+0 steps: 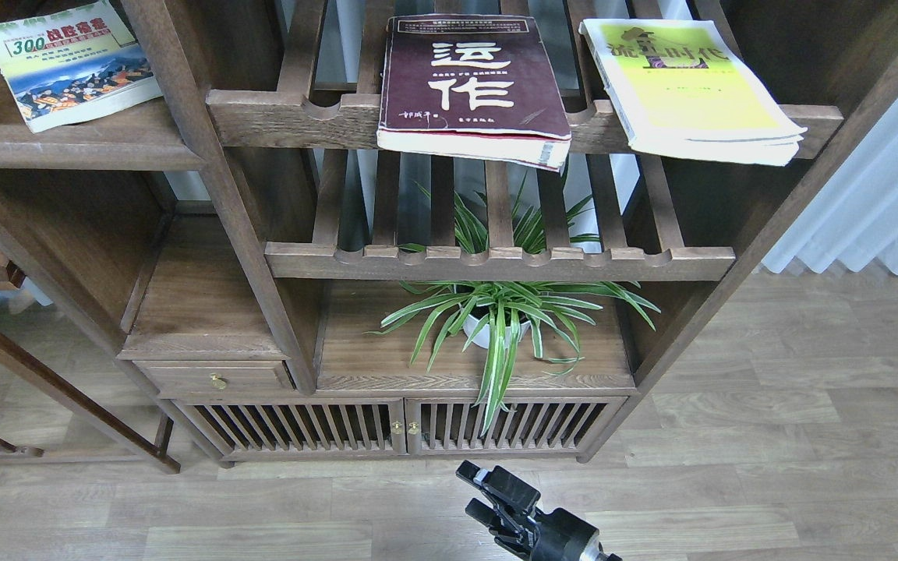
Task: Organize books on shelf
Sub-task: 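Withdraw the left gripper from the shelf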
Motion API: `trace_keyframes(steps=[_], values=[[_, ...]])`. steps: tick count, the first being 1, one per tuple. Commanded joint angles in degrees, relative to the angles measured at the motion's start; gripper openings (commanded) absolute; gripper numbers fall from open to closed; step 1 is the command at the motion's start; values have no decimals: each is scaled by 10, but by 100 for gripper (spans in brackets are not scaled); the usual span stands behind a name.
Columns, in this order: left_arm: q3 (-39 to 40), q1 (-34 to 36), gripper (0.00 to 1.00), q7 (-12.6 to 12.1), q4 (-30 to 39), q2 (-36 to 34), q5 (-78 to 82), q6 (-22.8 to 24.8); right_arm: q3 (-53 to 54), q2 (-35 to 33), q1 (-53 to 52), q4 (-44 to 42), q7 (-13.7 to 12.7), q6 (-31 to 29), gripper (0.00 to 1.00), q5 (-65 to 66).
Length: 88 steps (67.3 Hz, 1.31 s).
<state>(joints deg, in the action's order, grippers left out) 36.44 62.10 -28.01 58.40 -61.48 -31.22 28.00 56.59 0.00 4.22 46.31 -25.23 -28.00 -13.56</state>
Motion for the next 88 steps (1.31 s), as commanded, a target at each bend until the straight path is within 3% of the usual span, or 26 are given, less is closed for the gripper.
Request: trace_keyframes(steps=[1,10,27,45,64,77,81,88], values=[[-1,-10,100,0,22,-13,1,0,0,0,0,0,0,0,99,-1],[-1,-35,100,0,58,-35,1,0,0,0,0,0,0,0,99,-1],[-5,-94,100,0,64,-66,1,0,1,0,0,0,-1,0,99,-1],[-6,-212,100,0,136,-74,0,0,2,0,0,0,-1,0,99,-1],[-8,-319,100,0,142,-63,0,0,13,0,0,2,-1,0,99,-1],[-8,-412,99,0,117,41,1,0,13,0,-6,18,1,0,99,0],[-8,-452,100,0,69,129,-2,0,15,0,-21,37,8,0,99,0],[-7,-472,99,7,15,203,-5,0,32,0,-37,56,8,0,99,0]])
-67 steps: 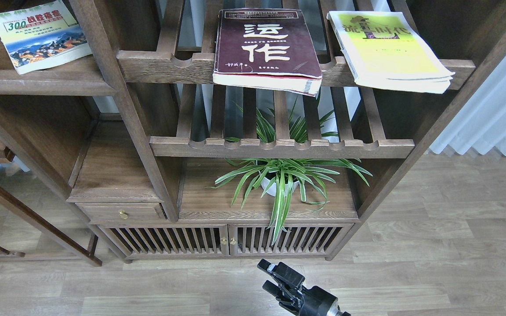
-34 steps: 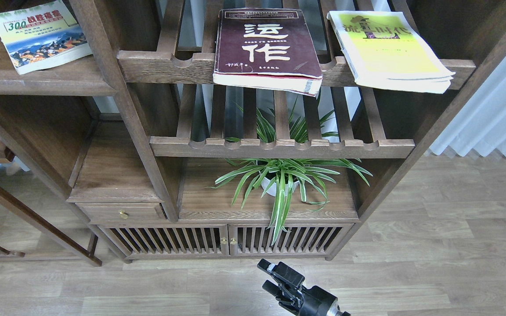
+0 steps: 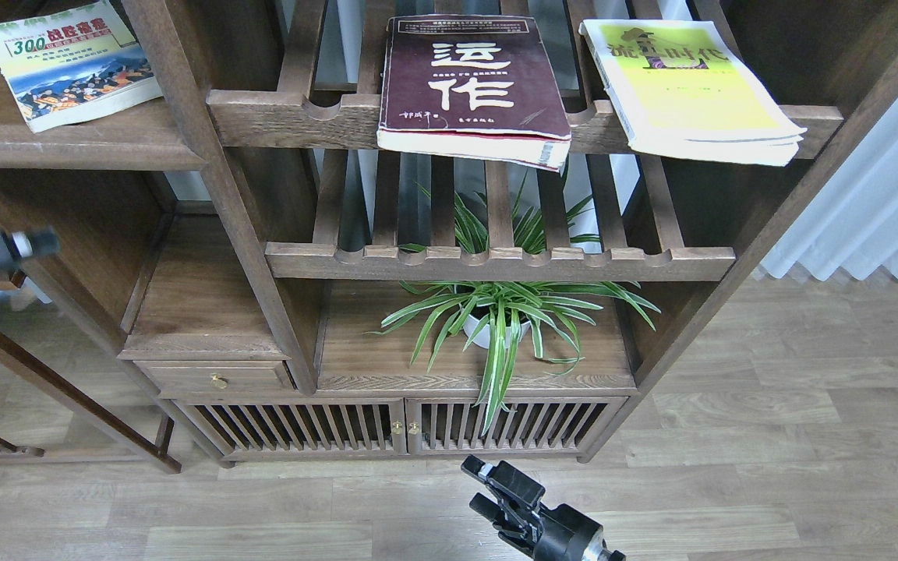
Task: Organize books on shelf
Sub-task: 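Withdraw the left gripper from the shelf, then reach the right gripper up to the yellow-green book on the top shelf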
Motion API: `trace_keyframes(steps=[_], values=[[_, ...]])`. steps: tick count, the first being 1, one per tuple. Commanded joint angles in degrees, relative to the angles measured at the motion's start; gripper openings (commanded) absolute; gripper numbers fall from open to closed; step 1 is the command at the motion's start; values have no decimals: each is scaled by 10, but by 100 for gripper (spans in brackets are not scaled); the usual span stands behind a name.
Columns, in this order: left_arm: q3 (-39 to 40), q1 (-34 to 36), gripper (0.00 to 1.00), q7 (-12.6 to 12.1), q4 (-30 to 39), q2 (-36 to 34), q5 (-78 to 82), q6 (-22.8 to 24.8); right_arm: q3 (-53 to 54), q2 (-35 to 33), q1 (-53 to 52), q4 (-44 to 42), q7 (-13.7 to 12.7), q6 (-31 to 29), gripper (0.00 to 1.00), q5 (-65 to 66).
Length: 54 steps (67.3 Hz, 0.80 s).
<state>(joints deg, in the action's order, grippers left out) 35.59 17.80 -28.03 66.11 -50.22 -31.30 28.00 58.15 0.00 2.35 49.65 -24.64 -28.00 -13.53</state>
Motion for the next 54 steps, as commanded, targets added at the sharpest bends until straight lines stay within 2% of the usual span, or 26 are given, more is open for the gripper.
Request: trace_keyframes(steps=[1,8,18,29,47,54], values=[[3,-30,99,10,-69,97,-4,0,19,0,-19,25,2,0,99,0],[4,-42,99,32,-132,173,-3,0,41,0,-31,63,2,0,99,0],[5,-59,99,32,-172,244,0,0,79,0,-46,119,5,0,99,-1],[5,-75,99,31,-174,268,4,0,117,0,-58,168,5,0,99,-1],[5,-77,99,32,-182,268,3,0,173,0,-60,213,6,0,99,-3],[5,-80,99,32,-182,268,3,0,203,0,-64,230,18,0,99,-4]])
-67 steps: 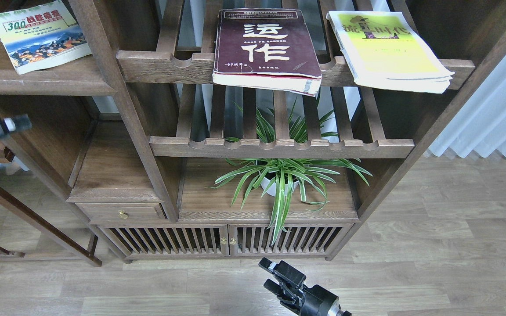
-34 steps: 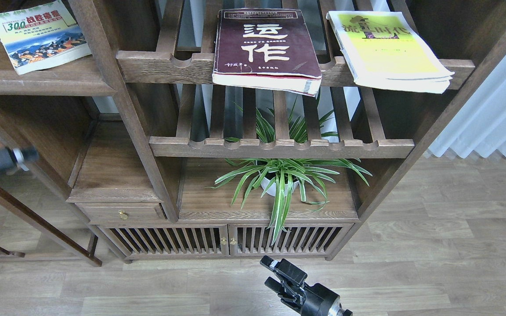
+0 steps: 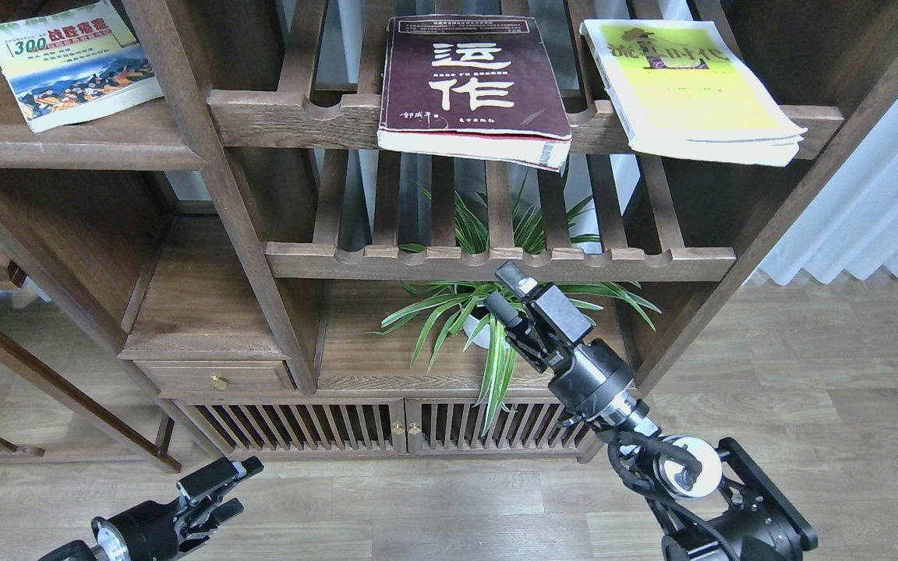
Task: Organize books on shelf
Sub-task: 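Reach the right gripper up to the yellow-green book on the top shelf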
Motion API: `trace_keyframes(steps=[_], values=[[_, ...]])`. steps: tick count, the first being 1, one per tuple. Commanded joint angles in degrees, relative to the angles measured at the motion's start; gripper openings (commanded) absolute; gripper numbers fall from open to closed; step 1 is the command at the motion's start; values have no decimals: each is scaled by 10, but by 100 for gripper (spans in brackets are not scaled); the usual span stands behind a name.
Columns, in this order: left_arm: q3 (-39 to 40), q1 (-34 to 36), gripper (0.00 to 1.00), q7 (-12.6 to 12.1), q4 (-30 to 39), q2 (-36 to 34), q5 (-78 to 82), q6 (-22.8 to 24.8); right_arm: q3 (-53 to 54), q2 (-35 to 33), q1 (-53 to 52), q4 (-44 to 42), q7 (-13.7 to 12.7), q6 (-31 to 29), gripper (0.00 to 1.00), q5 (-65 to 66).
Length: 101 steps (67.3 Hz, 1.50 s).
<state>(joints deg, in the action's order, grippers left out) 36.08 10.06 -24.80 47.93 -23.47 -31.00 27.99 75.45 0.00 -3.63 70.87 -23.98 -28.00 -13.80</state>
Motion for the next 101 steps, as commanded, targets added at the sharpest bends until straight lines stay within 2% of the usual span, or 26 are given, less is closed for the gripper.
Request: trace_keyframes(steps=[1,11,43,82,91,101], values=[[0,-2,99,0,0,0,0,0,34,0,-5,20,14,2,99,-2],[0,-4,99,1,-13,0,-2,0,73,0,-18,40,38,22,99,-9],[3,-4,100,1,-29,0,-5,0,153,-4,-29,54,40,35,98,-32],[2,-2,100,1,-37,2,-4,0,178,-69,-45,57,40,49,98,-65],[2,-3,100,1,-42,4,-3,0,176,-92,-65,57,39,74,98,-65],[2,-4,100,2,-54,9,-5,0,169,-104,-80,57,34,87,90,-65]])
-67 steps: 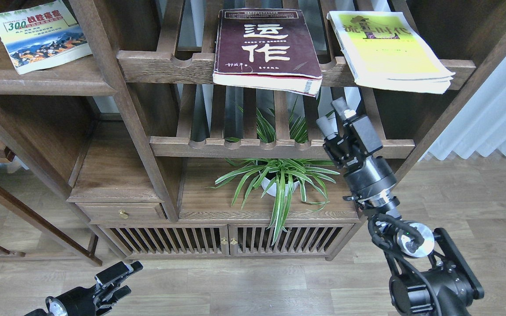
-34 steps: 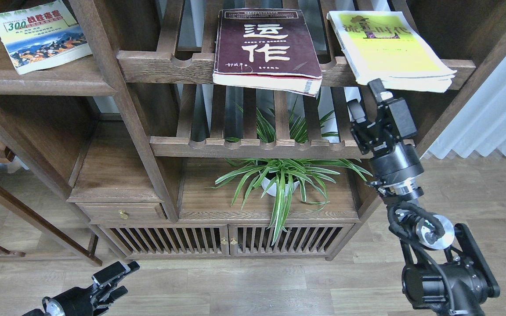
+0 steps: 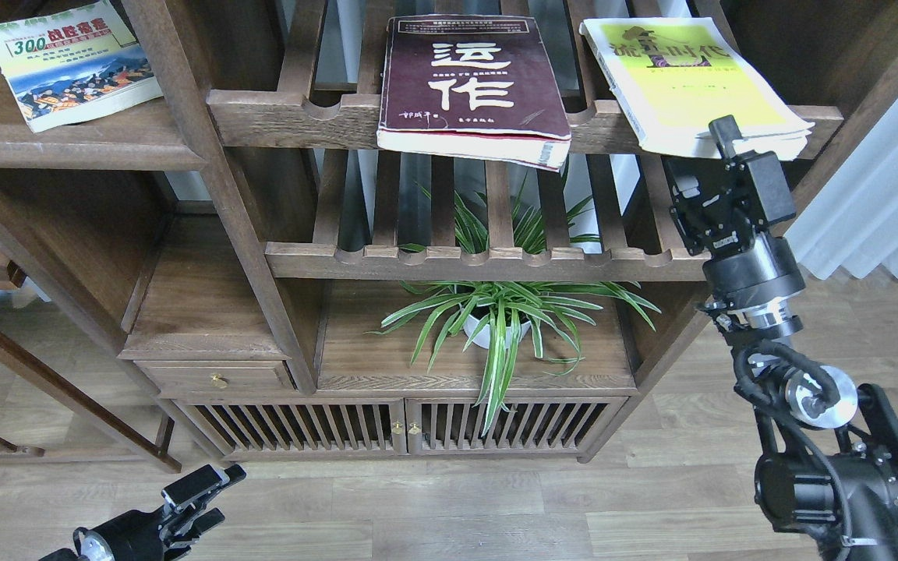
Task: Organize books on shelf
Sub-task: 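Reach the right gripper up to the yellow-green book on the top shelf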
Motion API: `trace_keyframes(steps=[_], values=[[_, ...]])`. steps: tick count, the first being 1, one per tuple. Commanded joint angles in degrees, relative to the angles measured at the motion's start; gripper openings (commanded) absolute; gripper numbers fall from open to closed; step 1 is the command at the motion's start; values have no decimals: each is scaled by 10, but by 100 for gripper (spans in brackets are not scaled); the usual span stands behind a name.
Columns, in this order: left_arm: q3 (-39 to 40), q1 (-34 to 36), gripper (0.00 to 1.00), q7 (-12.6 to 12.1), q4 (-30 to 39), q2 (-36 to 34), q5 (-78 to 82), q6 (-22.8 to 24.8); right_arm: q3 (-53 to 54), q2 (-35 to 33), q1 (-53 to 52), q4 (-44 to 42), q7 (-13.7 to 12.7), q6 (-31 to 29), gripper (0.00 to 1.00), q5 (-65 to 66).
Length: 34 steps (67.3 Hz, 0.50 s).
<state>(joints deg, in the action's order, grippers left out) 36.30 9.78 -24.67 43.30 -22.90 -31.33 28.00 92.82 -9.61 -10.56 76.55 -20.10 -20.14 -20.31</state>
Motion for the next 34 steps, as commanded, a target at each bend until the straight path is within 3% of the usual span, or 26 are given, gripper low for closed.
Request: trace_keyframes(steps=[1,10,22,27,28,34], values=[[0,-1,100,1,-8,3,-1,0,-4,-8,-13,0,-6,9,88,0],[0,-1,100,1,-10,3,-2,0,-7,-10,-26,-2,-8,9,78,1],[0,-2,100,1,-13,3,-2,0,-6,-18,-29,-4,-13,5,52,1],[0,-2,100,1,-13,3,-2,0,-4,-23,-29,-4,-13,5,45,1],[0,-2,100,1,-13,3,-2,0,-2,-30,-29,-4,-13,3,38,0],[0,-2,100,1,-13,3,-2,0,4,-34,-28,-4,-15,1,23,-1]])
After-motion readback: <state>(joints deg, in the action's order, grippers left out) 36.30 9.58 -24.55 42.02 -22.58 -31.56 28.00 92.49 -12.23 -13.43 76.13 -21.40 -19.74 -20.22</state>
